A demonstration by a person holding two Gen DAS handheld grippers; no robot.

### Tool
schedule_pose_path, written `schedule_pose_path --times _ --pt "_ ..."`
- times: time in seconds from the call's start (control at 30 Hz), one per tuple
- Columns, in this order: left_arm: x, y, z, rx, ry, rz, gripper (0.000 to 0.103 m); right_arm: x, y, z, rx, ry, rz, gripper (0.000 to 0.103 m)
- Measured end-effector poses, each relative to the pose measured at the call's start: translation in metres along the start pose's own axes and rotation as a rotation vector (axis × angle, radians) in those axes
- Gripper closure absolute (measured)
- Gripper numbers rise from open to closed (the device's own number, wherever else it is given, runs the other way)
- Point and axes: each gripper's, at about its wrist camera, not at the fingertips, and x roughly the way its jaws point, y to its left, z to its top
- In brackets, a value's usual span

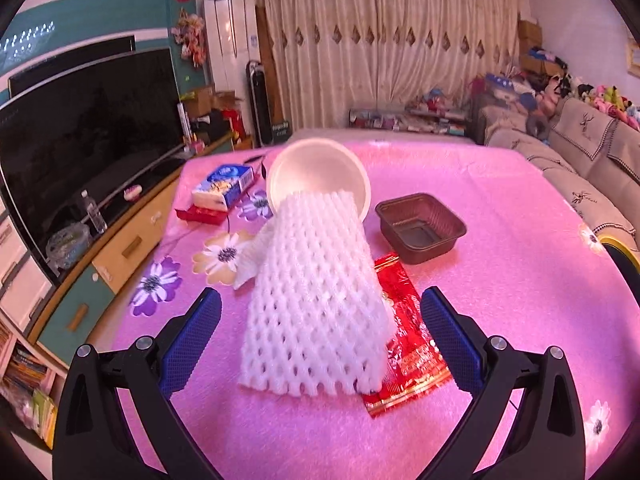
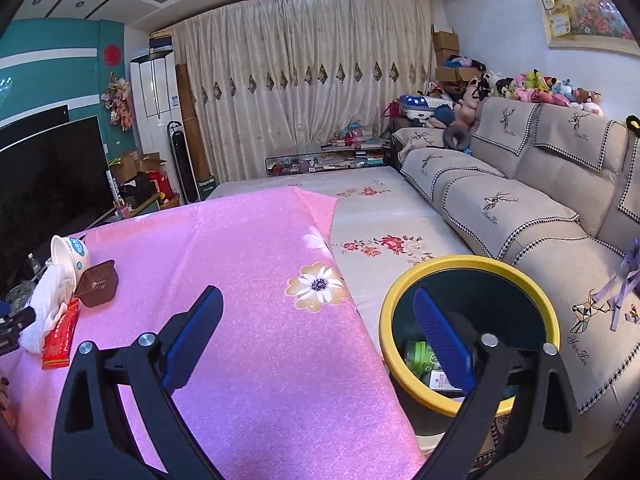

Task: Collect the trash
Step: 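Grasp the white foam fruit net with the left tool, then carry the foam net over the bin and open the left tool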

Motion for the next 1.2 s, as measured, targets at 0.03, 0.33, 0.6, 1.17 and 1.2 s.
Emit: schedule_pose_path --times 0.03,0.33,0.6,1.17,1.2 --pt "0.007 0.001 0.002 -0.011 0.023 -0.009 0.006 0.000 0.000 0.000 0.000 -0.001 0.000 0.012" --pt "0.042 0.019 0.005 -0.090 0.125 -0.093 0.038 0.002 0.000 0.001 0.007 0.006 0.005 0.012" --pt "0.026 0.029 0.007 -0.101 0.095 -0.127 0.081 0.004 0.001 0.002 0.011 0.009 0.011 0.012" --pt "-0.076 -0.041 0.032 0.063 -0.022 -0.242 0.081 -0.030 -0.038 0.004 0.060 -0.072 -0.028 0.012" --pt "-0.076 -0.054 0.033 0.083 -0.020 -0.265 0.081 -0.036 -0.048 0.004 0.064 -0.084 -0.057 0.012"
